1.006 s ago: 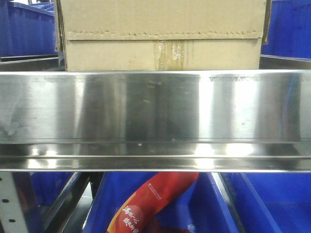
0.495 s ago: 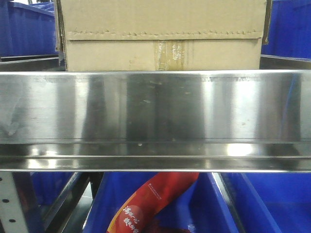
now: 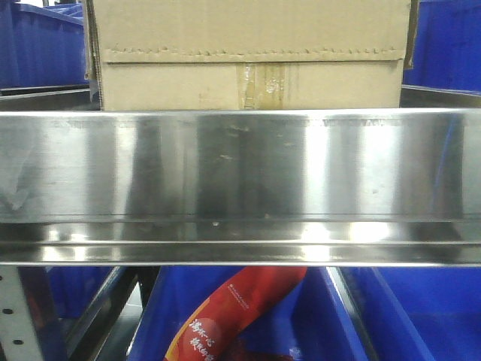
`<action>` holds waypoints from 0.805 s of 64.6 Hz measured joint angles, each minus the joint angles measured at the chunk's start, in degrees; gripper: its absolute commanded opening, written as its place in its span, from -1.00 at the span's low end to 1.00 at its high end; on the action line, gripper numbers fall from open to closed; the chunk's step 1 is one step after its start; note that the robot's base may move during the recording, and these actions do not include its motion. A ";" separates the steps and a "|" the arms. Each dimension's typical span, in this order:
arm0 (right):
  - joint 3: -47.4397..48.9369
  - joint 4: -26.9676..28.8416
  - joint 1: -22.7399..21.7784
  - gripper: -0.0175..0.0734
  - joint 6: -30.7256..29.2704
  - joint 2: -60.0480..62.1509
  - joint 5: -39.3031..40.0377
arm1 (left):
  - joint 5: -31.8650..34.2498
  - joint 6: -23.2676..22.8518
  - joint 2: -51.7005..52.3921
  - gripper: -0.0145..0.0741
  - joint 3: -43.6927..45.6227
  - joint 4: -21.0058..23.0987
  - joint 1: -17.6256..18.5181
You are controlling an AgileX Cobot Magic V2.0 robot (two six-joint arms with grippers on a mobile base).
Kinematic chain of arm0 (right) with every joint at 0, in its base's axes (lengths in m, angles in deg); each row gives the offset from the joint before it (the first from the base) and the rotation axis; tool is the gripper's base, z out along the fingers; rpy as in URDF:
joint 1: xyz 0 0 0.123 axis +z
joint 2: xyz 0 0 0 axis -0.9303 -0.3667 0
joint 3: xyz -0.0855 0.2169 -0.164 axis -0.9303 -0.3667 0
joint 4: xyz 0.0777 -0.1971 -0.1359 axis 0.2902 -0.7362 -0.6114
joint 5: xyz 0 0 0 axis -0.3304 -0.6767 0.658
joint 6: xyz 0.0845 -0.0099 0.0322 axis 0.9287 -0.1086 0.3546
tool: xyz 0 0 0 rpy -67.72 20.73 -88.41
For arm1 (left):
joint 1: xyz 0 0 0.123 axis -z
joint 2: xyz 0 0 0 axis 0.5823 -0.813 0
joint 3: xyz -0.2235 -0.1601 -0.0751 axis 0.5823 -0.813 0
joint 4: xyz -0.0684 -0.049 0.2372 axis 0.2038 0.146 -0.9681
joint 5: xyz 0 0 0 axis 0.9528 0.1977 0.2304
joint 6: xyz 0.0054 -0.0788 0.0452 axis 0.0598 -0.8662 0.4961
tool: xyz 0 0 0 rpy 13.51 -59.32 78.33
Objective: Stack two boxes on right shelf middle
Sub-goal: 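Open both grippers and withdraw them from the boxes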
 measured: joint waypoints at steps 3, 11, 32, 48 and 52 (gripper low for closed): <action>-0.43 -0.14 -0.83 -0.97 0.00 0.94 0.04 | 0.00 0.00 0.00 -0.92 0.00 0.00 0.00; -3.08 -0.91 -4.26 -0.97 0.35 4.93 0.27 | 0.11 0.00 0.00 -0.92 0.00 0.00 0.00; -19.32 -1.43 -10.32 -0.97 1.83 19.17 5.62 | 0.11 0.00 0.00 -0.92 0.00 0.00 0.00; -30.49 -1.18 -10.32 -0.97 1.83 24.74 12.93 | 0.24 0.00 0.00 -0.92 0.00 0.00 0.00; -30.72 -1.09 -10.32 -0.97 1.83 24.74 12.93 | 0.24 0.00 0.00 -0.92 0.00 0.00 0.00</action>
